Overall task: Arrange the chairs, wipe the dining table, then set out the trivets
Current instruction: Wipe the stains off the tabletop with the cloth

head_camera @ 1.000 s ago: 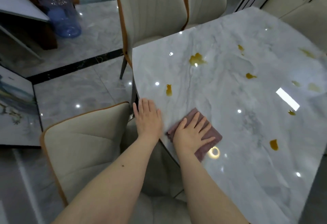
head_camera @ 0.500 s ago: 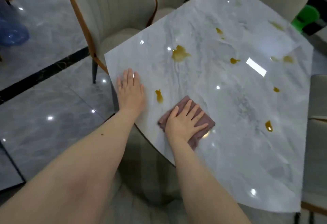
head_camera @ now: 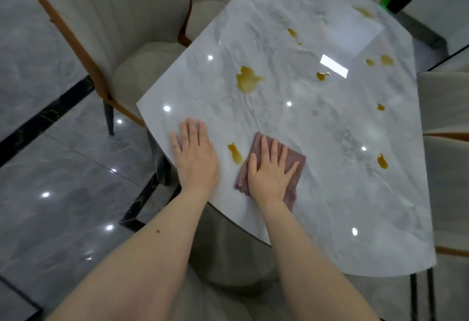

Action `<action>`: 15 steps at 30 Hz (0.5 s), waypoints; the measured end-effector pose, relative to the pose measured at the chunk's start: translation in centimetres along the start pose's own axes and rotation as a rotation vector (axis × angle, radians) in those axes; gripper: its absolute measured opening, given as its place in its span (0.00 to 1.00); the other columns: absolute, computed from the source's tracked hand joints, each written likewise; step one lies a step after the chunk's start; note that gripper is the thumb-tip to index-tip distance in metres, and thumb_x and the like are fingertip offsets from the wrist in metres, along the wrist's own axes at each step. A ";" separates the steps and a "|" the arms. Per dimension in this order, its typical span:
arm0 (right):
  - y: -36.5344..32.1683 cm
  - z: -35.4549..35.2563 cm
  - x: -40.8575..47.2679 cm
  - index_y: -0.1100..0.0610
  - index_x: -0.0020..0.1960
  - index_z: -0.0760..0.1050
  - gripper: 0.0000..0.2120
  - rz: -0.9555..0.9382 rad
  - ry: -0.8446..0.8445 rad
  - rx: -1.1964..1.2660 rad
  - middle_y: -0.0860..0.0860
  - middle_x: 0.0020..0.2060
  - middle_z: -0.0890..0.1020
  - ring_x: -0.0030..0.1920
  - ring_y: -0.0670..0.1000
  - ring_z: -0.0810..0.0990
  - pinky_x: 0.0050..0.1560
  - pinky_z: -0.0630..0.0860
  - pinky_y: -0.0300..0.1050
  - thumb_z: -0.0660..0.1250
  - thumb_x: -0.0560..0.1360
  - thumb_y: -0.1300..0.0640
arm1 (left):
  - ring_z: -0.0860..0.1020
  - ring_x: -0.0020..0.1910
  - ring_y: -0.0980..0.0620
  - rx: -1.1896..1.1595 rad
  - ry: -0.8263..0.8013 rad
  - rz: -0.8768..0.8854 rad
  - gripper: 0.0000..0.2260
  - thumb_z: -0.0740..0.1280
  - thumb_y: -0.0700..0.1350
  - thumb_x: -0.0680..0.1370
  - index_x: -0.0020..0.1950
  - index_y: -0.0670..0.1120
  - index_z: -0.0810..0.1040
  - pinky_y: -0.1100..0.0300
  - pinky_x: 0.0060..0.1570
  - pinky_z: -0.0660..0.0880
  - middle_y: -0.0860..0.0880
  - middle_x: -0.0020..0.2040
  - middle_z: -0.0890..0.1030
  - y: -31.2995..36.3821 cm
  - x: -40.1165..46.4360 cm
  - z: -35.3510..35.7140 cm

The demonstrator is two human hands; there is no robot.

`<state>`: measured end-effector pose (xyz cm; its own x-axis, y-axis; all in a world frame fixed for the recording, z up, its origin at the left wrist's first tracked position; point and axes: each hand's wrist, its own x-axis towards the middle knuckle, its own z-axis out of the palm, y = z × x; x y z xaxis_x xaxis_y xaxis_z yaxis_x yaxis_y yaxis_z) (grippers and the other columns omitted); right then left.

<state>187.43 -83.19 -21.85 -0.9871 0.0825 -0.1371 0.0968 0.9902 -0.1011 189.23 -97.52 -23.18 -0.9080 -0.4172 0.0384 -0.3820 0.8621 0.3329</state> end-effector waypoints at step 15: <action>2.8 -0.3 -0.2 0.40 0.77 0.48 0.26 -0.521 -0.040 -0.039 0.44 0.78 0.50 0.77 0.48 0.42 0.75 0.36 0.58 0.40 0.78 0.42 | 0.48 0.77 0.46 -0.024 -0.003 -0.008 0.23 0.48 0.47 0.83 0.78 0.44 0.53 0.47 0.75 0.41 0.44 0.78 0.52 0.0 0.1 0.0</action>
<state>187.90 -80.35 -21.76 -0.8975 -0.4254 -0.1163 -0.4110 0.9024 -0.1292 189.19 -97.57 -23.17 -0.9052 -0.4236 0.0331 -0.3855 0.8515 0.3553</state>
